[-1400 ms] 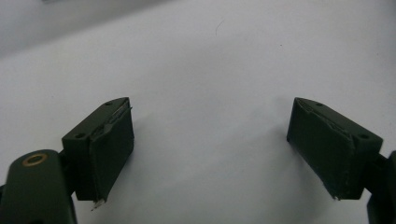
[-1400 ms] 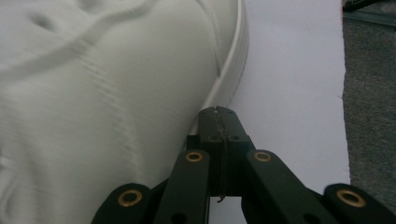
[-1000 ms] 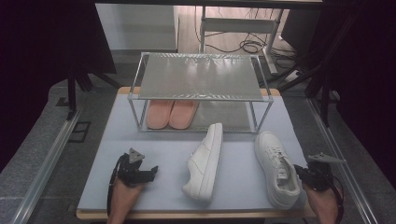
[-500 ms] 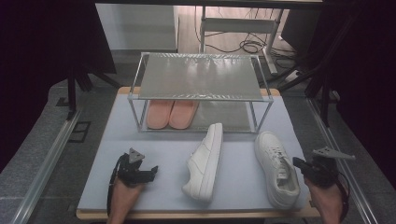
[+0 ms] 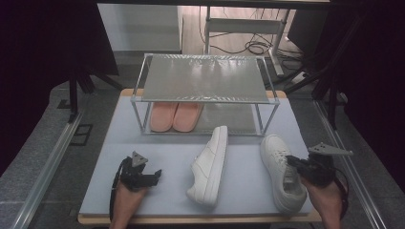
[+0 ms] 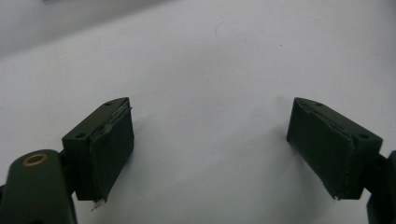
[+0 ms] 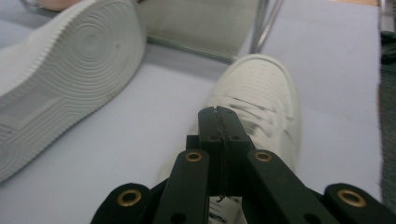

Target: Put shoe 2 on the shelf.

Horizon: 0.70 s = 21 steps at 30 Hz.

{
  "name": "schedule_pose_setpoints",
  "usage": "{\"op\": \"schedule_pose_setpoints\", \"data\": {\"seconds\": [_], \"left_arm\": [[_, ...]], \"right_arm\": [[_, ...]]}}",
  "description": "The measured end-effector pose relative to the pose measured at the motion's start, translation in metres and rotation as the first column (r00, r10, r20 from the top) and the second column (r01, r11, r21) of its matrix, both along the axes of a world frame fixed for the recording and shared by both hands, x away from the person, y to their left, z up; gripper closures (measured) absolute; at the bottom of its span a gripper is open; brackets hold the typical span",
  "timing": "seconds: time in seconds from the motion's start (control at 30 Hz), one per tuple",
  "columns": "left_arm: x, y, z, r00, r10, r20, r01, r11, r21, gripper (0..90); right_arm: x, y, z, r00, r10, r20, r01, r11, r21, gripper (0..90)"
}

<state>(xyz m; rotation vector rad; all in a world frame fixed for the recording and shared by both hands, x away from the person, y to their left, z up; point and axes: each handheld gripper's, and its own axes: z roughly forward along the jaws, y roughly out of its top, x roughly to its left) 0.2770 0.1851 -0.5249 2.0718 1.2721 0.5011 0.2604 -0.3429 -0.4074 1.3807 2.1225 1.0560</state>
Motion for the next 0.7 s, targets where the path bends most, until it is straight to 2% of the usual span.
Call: {"op": "schedule_pose_setpoints", "data": {"seconds": [0.2,0.23,0.3,0.7], "left_arm": [[0.0,0.0,0.0,1.0,0.0,0.0,0.0,1.0,-0.001,14.9],[0.0,0.0,0.0,1.0,0.0,0.0,0.0,1.0,-0.001,14.9],[0.0,0.0,0.0,1.0,0.0,-0.001,0.0,1.0,0.0,14.9],[0.0,0.0,0.0,1.0,0.0,0.0,0.0,1.0,0.0,14.9]], "right_arm": [[0.002,0.017,0.001,0.9986,0.052,0.0,-0.052,0.9985,0.014,90.0],[0.003,0.026,0.001,0.9969,0.078,-0.004,-0.078,0.9968,0.015,90.0],[0.004,0.032,0.0,0.9954,0.096,-0.006,-0.096,0.9952,0.019,90.0],[0.009,0.08,-0.004,0.977,0.211,-0.026,-0.211,0.9772,0.025,90.0]]}}
